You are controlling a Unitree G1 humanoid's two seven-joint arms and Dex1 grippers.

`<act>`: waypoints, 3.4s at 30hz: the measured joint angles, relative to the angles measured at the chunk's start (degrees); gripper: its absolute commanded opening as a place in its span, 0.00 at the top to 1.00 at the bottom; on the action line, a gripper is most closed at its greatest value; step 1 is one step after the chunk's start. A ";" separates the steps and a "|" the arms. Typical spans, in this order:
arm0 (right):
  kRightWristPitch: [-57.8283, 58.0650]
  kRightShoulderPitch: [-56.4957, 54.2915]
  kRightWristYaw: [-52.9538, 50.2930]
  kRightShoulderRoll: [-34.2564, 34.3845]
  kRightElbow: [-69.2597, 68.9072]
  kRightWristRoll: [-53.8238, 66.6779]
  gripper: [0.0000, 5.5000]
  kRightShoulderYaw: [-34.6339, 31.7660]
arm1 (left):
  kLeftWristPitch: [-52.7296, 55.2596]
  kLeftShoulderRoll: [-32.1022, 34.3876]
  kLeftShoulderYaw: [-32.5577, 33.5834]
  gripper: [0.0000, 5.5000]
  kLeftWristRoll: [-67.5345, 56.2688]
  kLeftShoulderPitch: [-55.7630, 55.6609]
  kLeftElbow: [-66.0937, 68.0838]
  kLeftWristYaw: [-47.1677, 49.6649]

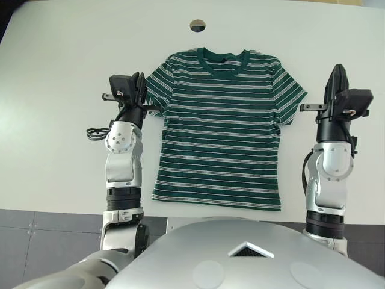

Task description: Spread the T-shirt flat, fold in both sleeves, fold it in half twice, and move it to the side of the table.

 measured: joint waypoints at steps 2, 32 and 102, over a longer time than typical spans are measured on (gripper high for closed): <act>0.02 0.01 -0.01 0.02 0.00 0.01 0.98 0.01 | 1.52 0.96 0.80 0.77 -0.86 -0.92 1.44 -0.47; 0.01 0.73 0.05 1.25 -1.66 0.07 0.98 0.99 | 18.14 8.03 4.20 0.75 -8.02 -17.93 24.55 -11.03; 34.42 -23.91 21.43 -15.54 31.25 8.13 0.54 -2.97 | 11.02 -7.44 -0.14 0.68 -21.67 -8.85 -15.38 -15.93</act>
